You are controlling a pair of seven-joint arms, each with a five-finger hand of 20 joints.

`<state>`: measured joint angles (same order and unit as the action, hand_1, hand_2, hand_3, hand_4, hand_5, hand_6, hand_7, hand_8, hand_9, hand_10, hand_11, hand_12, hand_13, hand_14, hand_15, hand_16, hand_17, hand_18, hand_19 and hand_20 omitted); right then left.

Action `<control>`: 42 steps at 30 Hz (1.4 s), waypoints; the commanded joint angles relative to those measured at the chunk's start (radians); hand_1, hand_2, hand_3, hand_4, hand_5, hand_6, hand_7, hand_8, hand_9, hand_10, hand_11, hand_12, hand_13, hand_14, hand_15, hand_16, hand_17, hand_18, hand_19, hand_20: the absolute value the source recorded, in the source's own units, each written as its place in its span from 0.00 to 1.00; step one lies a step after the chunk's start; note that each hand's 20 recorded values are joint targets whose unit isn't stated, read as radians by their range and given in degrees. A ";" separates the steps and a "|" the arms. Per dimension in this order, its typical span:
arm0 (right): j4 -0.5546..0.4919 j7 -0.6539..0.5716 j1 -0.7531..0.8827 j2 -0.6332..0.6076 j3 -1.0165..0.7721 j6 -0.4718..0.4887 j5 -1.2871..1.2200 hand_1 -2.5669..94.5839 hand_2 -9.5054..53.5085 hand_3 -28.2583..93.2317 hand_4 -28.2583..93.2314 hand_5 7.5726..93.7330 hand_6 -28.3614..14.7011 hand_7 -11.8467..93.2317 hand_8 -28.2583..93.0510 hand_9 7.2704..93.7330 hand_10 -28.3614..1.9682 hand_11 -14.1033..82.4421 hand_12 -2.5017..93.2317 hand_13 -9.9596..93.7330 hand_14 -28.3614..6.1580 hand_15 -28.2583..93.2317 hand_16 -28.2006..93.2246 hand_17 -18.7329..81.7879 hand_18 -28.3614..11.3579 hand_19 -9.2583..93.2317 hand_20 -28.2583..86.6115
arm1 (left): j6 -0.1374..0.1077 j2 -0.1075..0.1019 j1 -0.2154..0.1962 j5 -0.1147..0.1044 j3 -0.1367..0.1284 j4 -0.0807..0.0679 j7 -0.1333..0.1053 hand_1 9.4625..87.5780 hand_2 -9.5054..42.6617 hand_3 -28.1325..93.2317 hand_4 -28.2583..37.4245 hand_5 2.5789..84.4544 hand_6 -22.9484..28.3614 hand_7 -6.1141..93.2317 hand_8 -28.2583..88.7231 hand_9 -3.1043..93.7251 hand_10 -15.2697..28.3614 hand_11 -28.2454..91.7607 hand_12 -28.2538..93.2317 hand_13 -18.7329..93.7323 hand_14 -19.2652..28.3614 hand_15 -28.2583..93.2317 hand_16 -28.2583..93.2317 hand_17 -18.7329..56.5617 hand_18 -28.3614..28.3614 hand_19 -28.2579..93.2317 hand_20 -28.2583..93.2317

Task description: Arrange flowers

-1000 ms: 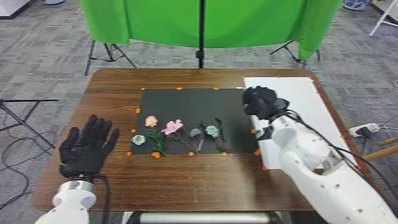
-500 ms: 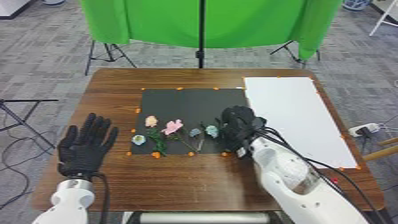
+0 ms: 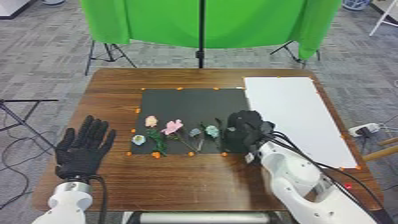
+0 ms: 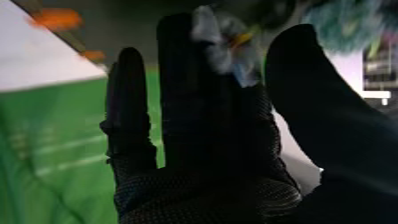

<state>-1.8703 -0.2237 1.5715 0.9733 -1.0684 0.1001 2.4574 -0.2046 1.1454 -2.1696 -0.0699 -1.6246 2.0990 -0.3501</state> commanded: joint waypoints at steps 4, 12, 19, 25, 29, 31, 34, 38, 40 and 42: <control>-0.052 -0.033 0.046 -0.041 -0.070 0.016 -0.060 0.49 0.00 0.83 0.00 0.51 0.57 0.27 0.12 0.58 0.42 0.32 0.19 0.65 0.50 0.57 0.37 0.48 0.19 0.85 0.43 | -0.014 0.000 -0.023 0.002 -0.001 0.001 0.002 0.25 0.52 0.88 0.00 0.59 0.65 0.22 0.16 0.49 0.73 0.46 0.34 0.47 0.75 0.60 0.16 0.15 0.75 0.56 0.35; -0.115 -0.037 0.075 -0.061 -0.112 -0.055 -0.101 0.43 0.00 0.84 0.00 0.59 0.57 0.30 0.12 0.57 0.38 0.31 0.19 0.64 0.48 0.57 0.36 0.47 0.19 0.85 0.42 | -0.013 -0.008 -0.015 0.006 -0.004 0.001 0.000 0.24 0.52 0.88 0.00 0.59 0.65 0.22 0.16 0.49 0.72 0.46 0.34 0.47 0.75 0.60 0.16 0.15 0.75 0.56 0.35; -0.138 -0.071 0.078 -0.044 -0.149 -0.101 -0.230 0.36 0.00 0.84 0.00 0.60 0.56 0.30 0.11 0.57 0.36 0.29 0.19 0.64 0.46 0.56 0.36 0.47 0.18 0.83 0.42 | -0.013 -0.007 -0.011 0.005 -0.001 -0.001 0.006 0.24 0.52 0.88 0.00 0.59 0.65 0.22 0.16 0.49 0.73 0.46 0.34 0.47 0.75 0.60 0.16 0.15 0.75 0.56 0.35; -0.115 -0.048 0.069 -0.049 -0.151 -0.131 -0.242 0.36 0.00 0.87 0.00 0.71 0.62 0.27 0.13 0.65 0.41 0.27 0.18 0.66 0.45 0.54 0.36 0.46 0.18 0.80 0.42 | -0.010 -0.006 0.001 0.005 0.000 -0.006 0.004 0.24 0.52 0.88 0.00 0.59 0.65 0.22 0.16 0.49 0.73 0.46 0.34 0.47 0.75 0.60 0.16 0.15 0.75 0.56 0.35; -0.095 -0.046 0.059 -0.031 -0.113 -0.164 -0.234 0.43 0.02 0.86 0.00 0.75 0.63 0.29 0.17 0.70 0.46 0.28 0.19 0.69 0.49 0.52 0.38 0.47 0.19 0.80 0.43 | -0.013 -0.001 -0.003 0.002 0.000 -0.004 0.006 0.24 0.52 0.88 0.00 0.60 0.65 0.22 0.16 0.49 0.73 0.47 0.34 0.47 0.76 0.61 0.16 0.15 0.75 0.56 0.35; -0.081 -0.038 0.050 -0.021 -0.092 -0.181 -0.214 0.48 0.02 0.84 0.00 0.77 0.62 0.31 0.21 0.72 0.48 0.30 0.19 0.71 0.51 0.53 0.38 0.48 0.19 0.80 0.44 | -0.017 0.000 -0.004 -0.001 0.002 -0.003 0.006 0.24 0.52 0.88 0.00 0.60 0.65 0.22 0.16 0.49 0.73 0.46 0.34 0.47 0.75 0.60 0.16 0.15 0.75 0.56 0.35; -0.070 -0.034 0.038 -0.010 -0.070 -0.180 -0.199 0.57 0.04 0.83 0.00 0.79 0.63 0.34 0.22 0.77 0.51 0.30 0.24 0.73 0.56 0.52 0.45 0.49 0.19 0.83 0.45 | -0.020 0.002 -0.002 0.000 0.004 -0.003 0.005 0.24 0.52 0.88 0.00 0.60 0.65 0.22 0.16 0.49 0.73 0.46 0.34 0.47 0.76 0.61 0.16 0.15 0.75 0.56 0.35; -0.055 -0.018 0.026 -0.002 -0.049 -0.190 -0.176 0.63 0.01 0.84 0.00 0.79 0.66 0.38 0.21 0.84 0.57 0.23 0.36 0.77 0.65 0.49 0.53 0.50 0.20 0.85 0.47 | -0.016 0.004 -0.008 -0.001 0.004 -0.001 0.000 0.25 0.53 0.88 0.00 0.60 0.65 0.22 0.16 0.49 0.73 0.47 0.34 0.47 0.75 0.61 0.16 0.15 0.75 0.56 0.35; -0.055 -0.021 0.027 0.002 -0.056 -0.200 -0.191 0.63 0.00 0.84 0.00 0.78 0.67 0.40 0.21 0.85 0.57 0.21 0.38 0.77 0.66 0.49 0.54 0.51 0.20 0.85 0.47 | -0.015 0.003 -0.007 -0.002 0.004 -0.001 0.001 0.25 0.53 0.88 0.00 0.60 0.65 0.22 0.16 0.49 0.73 0.47 0.34 0.47 0.75 0.61 0.16 0.15 0.75 0.56 0.35; -0.057 -0.031 0.028 0.005 -0.067 -0.226 -0.199 0.61 0.00 0.84 0.00 0.75 0.66 0.38 0.20 0.83 0.57 0.24 0.36 0.76 0.65 0.50 0.53 0.50 0.19 0.86 0.47 | -0.014 0.002 -0.010 0.002 0.003 0.000 -0.002 0.25 0.53 0.89 0.00 0.60 0.65 0.22 0.16 0.49 0.73 0.47 0.34 0.47 0.75 0.61 0.16 0.15 0.75 0.56 0.35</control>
<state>-1.9327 -0.2565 1.6032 0.9625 -1.1188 -0.0726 2.2651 -0.2126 1.1410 -2.1626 -0.0697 -1.6270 2.0993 -0.3496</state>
